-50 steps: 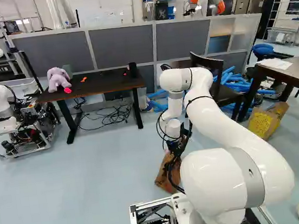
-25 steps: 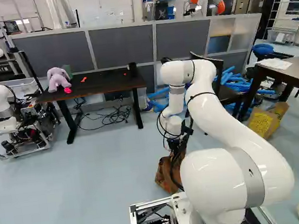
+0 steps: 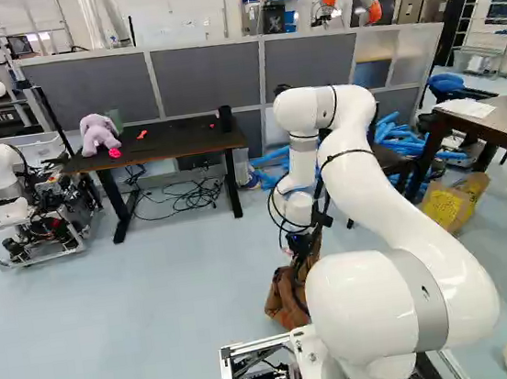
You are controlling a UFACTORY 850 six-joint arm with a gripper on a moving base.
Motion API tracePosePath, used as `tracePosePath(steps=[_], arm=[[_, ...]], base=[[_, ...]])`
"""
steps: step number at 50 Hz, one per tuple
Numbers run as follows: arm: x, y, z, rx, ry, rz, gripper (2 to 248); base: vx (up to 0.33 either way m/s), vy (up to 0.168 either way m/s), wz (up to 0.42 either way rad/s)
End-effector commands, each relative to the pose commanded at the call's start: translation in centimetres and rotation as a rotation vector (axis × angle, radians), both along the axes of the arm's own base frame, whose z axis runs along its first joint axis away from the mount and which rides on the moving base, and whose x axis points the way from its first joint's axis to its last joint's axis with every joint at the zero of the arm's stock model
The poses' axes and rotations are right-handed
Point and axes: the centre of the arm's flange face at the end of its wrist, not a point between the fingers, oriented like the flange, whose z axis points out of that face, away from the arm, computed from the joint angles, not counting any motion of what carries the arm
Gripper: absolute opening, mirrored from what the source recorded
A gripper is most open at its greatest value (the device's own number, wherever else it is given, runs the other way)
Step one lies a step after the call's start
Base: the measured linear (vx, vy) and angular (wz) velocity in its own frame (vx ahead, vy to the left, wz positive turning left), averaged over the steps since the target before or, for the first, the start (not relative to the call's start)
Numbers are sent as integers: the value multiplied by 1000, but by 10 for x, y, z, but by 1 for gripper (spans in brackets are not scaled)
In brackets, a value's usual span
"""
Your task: Pick up the bag on the ground and place it on the table
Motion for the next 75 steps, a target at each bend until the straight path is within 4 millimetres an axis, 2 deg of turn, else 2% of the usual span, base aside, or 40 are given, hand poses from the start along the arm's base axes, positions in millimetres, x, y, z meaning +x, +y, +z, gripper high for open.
tracePosePath(steps=[45, 75], arm=[[-40, 8, 68, 21, 1, 178, 21], [-52, 13, 113, 23, -36, 301, 21]], base=[[0, 0, 0], [0, 0, 0]])
